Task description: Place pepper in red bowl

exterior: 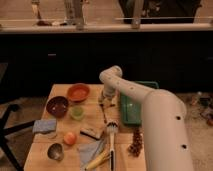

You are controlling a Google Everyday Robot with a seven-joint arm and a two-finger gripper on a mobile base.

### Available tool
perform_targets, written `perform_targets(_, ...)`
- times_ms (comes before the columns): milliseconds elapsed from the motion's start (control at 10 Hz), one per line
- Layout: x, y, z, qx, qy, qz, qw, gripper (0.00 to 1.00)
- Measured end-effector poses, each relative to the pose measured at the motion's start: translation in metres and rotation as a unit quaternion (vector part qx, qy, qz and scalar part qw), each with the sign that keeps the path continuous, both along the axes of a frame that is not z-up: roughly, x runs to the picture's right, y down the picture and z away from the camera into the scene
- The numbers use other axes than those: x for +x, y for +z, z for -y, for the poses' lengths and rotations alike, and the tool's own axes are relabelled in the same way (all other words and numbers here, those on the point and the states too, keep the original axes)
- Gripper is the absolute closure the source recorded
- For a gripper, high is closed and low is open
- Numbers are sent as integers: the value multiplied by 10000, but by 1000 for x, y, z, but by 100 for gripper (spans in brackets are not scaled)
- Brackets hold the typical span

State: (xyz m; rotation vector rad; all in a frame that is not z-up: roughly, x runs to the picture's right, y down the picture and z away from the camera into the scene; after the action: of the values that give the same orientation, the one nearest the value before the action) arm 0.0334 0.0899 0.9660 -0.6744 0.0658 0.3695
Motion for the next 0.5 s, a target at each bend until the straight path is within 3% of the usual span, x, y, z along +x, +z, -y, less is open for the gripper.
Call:
perform_targets(200,3,0,0,-12,32,73,10000,94)
perform_targets(500,4,-6,6,54,14,197,9998,100)
